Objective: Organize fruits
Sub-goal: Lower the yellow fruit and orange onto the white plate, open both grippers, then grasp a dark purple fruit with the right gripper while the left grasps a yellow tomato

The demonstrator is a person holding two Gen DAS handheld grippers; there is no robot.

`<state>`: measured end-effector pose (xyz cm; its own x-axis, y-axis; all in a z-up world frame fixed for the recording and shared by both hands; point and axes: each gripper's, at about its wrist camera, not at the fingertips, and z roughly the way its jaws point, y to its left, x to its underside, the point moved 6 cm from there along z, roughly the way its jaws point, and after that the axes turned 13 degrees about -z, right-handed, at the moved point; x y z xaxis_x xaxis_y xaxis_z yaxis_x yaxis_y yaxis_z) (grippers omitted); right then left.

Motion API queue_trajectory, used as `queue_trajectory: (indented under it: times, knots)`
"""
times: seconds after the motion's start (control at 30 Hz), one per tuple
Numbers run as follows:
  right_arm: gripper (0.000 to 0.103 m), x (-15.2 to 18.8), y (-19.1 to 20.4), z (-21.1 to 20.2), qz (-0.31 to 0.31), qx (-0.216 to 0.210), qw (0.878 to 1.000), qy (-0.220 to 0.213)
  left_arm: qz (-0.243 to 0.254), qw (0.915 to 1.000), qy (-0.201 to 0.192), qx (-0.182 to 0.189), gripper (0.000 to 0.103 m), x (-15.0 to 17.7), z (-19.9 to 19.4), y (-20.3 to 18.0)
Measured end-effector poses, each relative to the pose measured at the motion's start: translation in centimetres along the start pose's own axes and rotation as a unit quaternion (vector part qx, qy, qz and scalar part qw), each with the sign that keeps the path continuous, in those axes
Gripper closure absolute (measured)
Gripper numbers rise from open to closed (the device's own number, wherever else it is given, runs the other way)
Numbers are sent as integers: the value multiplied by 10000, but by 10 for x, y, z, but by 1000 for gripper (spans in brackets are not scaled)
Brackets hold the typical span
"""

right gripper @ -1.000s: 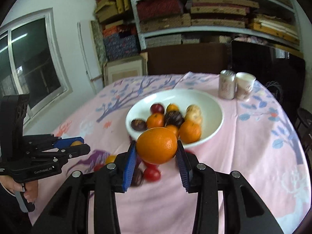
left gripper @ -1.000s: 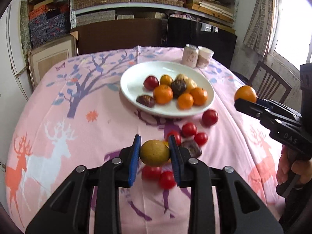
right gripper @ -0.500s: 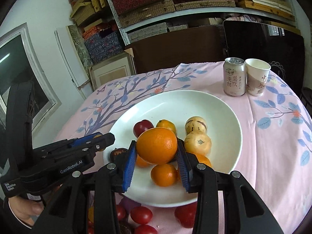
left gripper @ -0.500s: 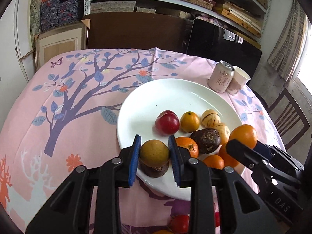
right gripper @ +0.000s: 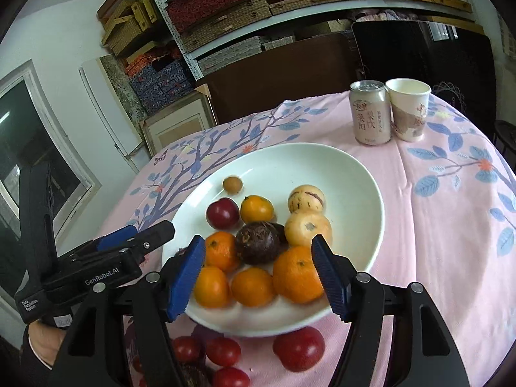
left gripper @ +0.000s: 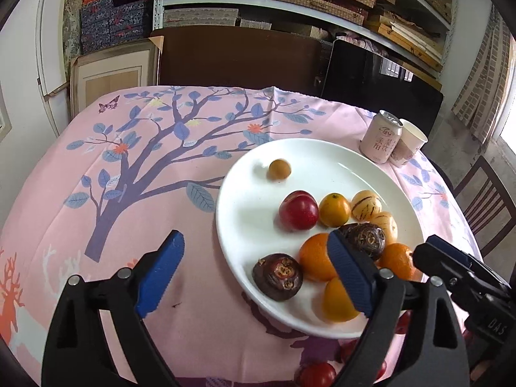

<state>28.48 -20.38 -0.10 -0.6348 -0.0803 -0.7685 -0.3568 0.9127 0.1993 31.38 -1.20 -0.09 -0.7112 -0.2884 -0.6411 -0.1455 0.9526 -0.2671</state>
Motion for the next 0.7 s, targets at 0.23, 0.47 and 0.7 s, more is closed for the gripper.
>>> queue_trajectory:
  times: [0.23,0.47,0.7]
  knots:
    - [31,27,-19,-30,257,8,9996,-77,104,9999,-1,89,11,30,-28,6]
    - [30,48,-16,-48,1,75,10000,-66,499,9987,-44,-5,11,64,-49,11]
    - [29,66,-4,-54,-348,153,9993,48,554,9984,116,-1,10,91,-56,22]
